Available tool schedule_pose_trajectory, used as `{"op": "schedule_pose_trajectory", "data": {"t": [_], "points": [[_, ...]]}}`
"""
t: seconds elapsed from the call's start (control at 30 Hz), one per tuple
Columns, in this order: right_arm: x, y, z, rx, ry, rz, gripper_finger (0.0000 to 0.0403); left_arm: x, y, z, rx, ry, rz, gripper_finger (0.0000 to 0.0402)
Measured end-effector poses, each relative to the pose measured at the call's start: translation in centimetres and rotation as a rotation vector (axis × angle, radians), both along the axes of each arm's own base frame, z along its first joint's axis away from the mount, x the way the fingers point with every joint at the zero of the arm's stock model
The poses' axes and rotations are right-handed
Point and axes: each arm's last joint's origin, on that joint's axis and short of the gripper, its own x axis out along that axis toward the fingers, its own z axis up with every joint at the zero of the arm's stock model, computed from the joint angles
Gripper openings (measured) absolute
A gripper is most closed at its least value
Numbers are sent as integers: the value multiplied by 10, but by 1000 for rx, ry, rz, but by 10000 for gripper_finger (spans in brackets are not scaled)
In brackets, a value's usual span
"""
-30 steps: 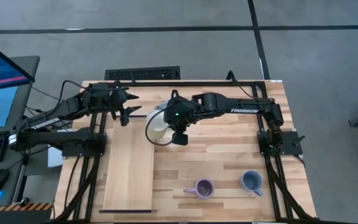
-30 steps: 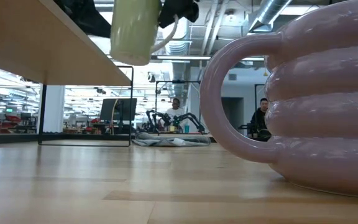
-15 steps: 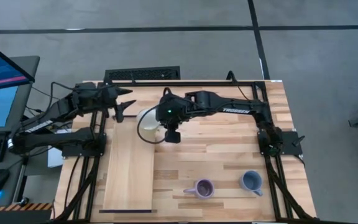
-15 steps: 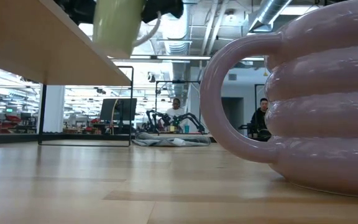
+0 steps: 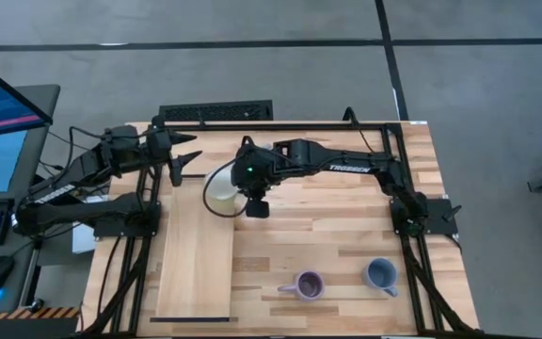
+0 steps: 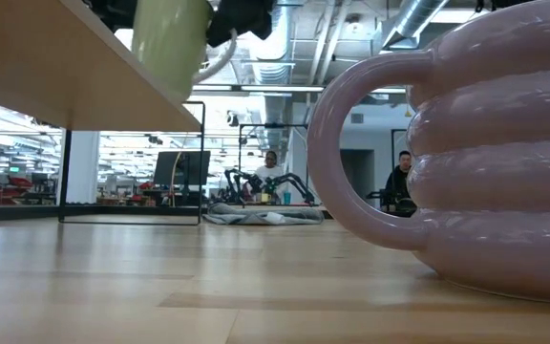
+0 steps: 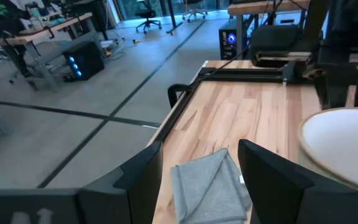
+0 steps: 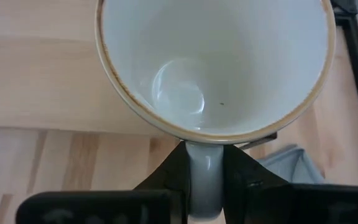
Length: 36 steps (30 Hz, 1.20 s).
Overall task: Stack small to large cups/mugs on shelf
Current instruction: Put the yellow mug on the shelf
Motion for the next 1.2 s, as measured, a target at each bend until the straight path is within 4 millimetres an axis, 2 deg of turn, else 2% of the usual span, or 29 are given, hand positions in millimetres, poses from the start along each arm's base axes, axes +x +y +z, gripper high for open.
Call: {"op": "schedule_pose_trajectory", "data": {"t": [1.2], "points": [[8,0,-12,-5,2,11,68,0,0,-3,-11,25,-2,203]]}}
